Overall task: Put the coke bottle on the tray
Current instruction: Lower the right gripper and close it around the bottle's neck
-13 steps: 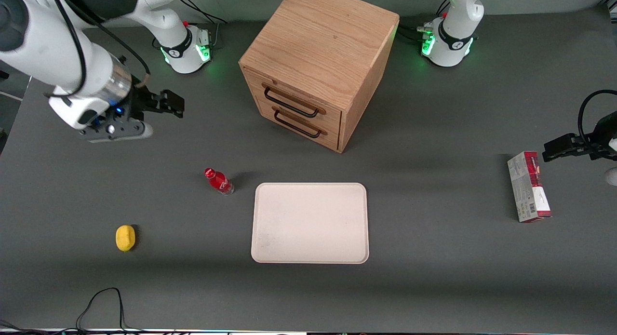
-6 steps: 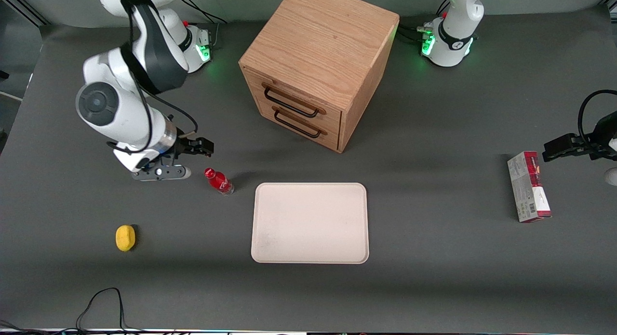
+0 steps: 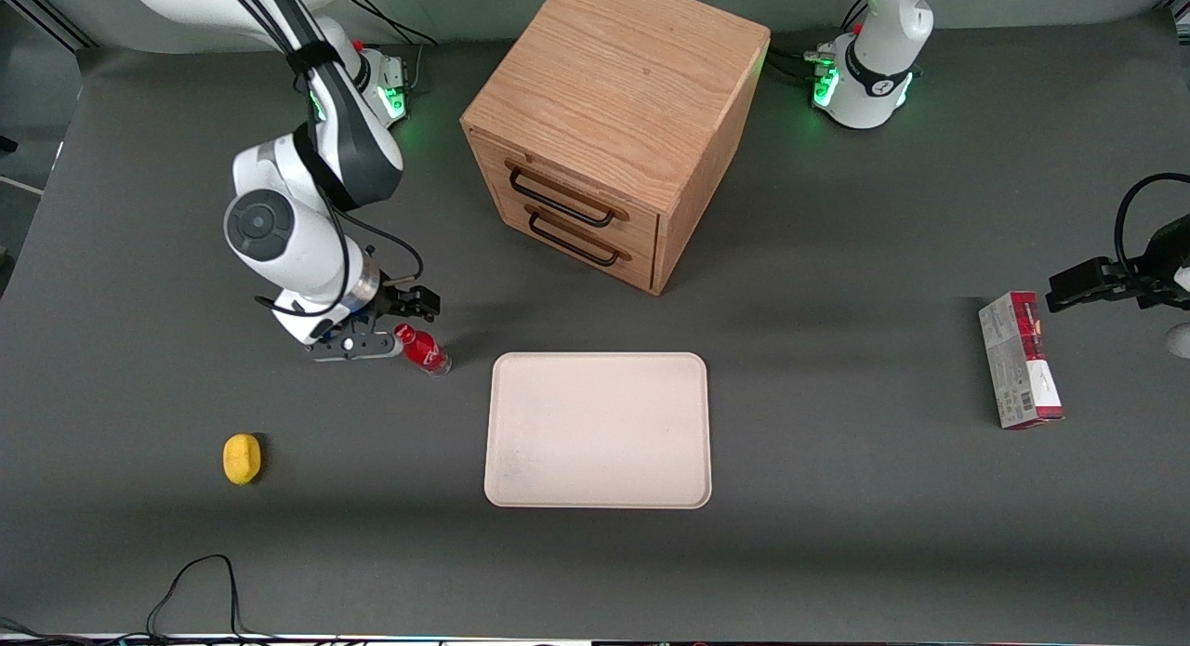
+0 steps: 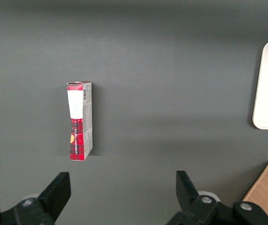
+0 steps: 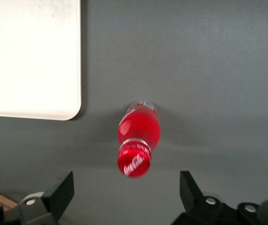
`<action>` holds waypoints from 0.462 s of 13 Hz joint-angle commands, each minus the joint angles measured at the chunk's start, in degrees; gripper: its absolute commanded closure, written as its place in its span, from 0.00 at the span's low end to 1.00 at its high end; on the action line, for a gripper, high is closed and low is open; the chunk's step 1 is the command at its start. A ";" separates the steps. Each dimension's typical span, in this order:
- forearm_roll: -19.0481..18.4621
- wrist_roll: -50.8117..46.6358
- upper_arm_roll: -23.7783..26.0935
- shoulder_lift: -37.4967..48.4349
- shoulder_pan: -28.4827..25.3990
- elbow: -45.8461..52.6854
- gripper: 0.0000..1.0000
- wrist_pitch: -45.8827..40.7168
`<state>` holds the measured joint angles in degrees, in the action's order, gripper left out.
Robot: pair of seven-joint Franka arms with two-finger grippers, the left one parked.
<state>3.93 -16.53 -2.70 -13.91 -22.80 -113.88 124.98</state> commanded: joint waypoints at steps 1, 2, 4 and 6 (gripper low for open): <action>0.55 -0.87 -0.29 -1.38 -0.50 0.41 0.00 2.19; 0.55 -0.87 -0.29 -1.73 -0.50 0.41 0.00 2.20; 0.55 -0.87 -0.29 -1.91 -0.50 0.41 0.00 2.90; 0.55 -0.87 -0.29 -2.43 -0.41 0.59 0.00 3.08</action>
<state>3.93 -16.53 -2.70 -15.74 -22.79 -113.87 127.22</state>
